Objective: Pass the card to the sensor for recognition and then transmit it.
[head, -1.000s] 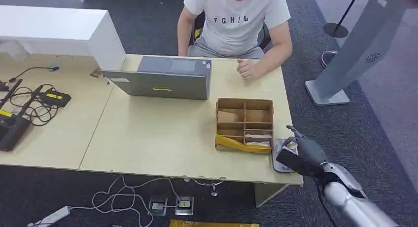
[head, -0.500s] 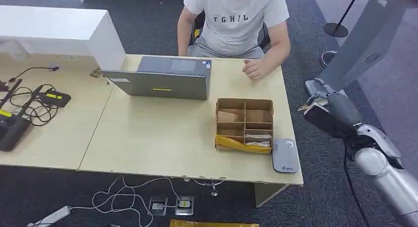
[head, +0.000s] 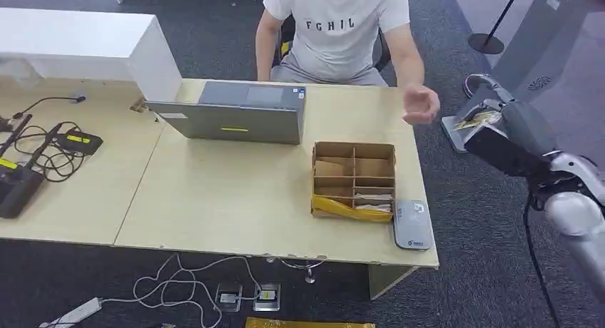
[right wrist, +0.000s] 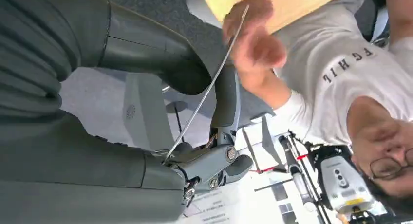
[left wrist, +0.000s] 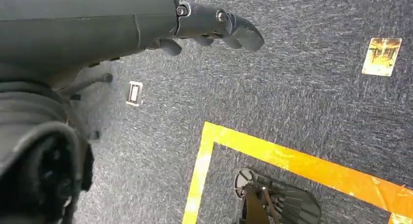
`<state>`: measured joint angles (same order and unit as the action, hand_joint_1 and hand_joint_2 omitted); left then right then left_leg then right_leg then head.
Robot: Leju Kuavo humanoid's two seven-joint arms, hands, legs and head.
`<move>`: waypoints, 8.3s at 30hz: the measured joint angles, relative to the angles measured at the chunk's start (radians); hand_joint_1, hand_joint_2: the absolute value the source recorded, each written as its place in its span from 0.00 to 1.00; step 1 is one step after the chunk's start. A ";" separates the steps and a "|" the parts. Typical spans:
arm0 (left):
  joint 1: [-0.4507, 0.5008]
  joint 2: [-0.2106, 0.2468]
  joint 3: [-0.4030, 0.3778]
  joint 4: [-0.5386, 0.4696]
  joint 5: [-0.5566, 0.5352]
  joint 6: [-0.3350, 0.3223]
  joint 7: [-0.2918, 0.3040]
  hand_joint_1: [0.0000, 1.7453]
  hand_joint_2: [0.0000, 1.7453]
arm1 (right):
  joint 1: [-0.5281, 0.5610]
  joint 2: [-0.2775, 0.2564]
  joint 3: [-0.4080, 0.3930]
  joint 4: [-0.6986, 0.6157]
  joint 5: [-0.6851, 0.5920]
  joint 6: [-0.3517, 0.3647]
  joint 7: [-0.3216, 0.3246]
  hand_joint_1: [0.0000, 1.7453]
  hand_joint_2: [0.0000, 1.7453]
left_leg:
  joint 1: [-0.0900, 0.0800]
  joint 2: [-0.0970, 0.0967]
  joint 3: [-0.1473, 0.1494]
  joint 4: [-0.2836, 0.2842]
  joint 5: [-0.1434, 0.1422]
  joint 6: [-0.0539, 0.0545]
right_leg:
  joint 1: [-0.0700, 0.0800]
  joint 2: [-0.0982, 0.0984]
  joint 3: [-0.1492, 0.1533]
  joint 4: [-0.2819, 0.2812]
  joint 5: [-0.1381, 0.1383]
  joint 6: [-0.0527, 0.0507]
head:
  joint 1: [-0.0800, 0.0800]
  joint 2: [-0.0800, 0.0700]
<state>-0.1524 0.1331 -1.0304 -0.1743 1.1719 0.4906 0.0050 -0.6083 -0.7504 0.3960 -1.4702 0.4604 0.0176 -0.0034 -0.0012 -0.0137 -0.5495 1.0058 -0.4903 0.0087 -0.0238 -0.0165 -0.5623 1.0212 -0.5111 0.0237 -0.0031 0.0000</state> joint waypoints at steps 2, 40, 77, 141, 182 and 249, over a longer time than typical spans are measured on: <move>0.000 0.000 0.000 0.000 -0.005 0.000 0.000 0.00 0.00 | 0.005 0.017 0.010 0.002 0.015 -0.005 -0.007 1.00 1.00 | 0.000 0.000 0.000 0.000 0.000 0.000 | 0.000 0.000 0.000 0.000 0.000 0.000 | 0.000 0.000; -0.001 0.000 -0.043 0.000 -0.047 -0.022 0.004 0.00 0.00 | -0.016 0.203 0.072 0.254 0.115 -0.106 -0.088 0.00 1.00 | 0.001 0.000 0.000 0.000 0.000 0.000 | 0.000 0.000 0.000 0.000 0.000 0.000 | 0.000 0.000; 0.001 0.014 -0.046 0.000 0.006 0.037 0.040 0.00 0.00 | 0.257 0.100 0.005 -0.129 0.104 -0.047 0.199 0.00 1.00 | 0.001 0.000 0.001 0.000 0.000 0.000 | 0.001 0.000 0.000 0.000 0.000 0.000 | 0.000 0.000; 0.000 -0.002 -0.046 0.000 -0.007 0.026 0.050 0.00 0.00 | 0.246 0.350 0.160 0.105 0.474 -0.218 0.158 0.00 1.00 | 0.001 0.000 0.001 0.000 0.001 -0.001 | 0.001 0.000 0.000 0.000 0.000 0.000 | 0.000 0.000; 0.001 0.000 -0.046 0.000 0.005 0.026 0.055 0.00 0.00 | 0.238 0.365 0.170 0.159 0.431 -0.162 0.154 0.00 1.00 | 0.001 0.000 0.001 0.000 0.001 -0.001 | 0.001 0.000 0.000 0.000 0.000 0.000 | 0.000 0.000; 0.001 0.000 -0.046 0.000 -0.018 0.003 0.018 0.00 0.00 | 0.006 0.374 0.071 -0.113 0.549 -0.173 0.092 1.00 1.00 | 0.002 0.000 0.002 0.000 0.002 -0.003 | 0.001 0.001 0.001 0.000 0.001 0.000 | 0.000 0.000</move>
<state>-0.1510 0.1335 -1.0761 -0.1740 1.1540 0.4936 0.0233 -0.6021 -0.3769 0.4674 -1.5834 1.0097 -0.1556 0.0882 0.0003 -0.0134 -0.5475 1.0058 -0.4885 0.0060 -0.0225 -0.0156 -0.5609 1.0214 -0.5103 0.0235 -0.0027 0.0000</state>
